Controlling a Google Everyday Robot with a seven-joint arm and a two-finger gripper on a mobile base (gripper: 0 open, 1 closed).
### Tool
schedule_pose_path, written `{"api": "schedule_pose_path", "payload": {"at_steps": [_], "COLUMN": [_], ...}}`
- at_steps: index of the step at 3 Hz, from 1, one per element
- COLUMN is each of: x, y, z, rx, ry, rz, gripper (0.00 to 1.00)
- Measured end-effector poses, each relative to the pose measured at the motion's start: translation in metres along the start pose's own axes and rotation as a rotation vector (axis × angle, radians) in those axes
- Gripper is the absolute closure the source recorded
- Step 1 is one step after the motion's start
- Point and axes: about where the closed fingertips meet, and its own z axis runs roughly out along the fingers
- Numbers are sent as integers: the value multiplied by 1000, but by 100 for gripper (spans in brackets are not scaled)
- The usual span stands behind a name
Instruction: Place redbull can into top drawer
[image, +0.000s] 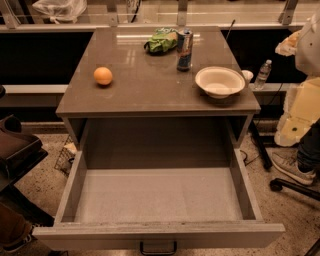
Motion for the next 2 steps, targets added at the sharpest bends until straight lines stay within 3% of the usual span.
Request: {"api": "schedule_pose_path", "payload": {"at_steps": [1, 2], "x": [0, -5], "y": [0, -11], "z": [0, 3], "rx": [0, 46], "ry": [0, -56], "rz": [0, 0], "gripper": [0, 0]}}
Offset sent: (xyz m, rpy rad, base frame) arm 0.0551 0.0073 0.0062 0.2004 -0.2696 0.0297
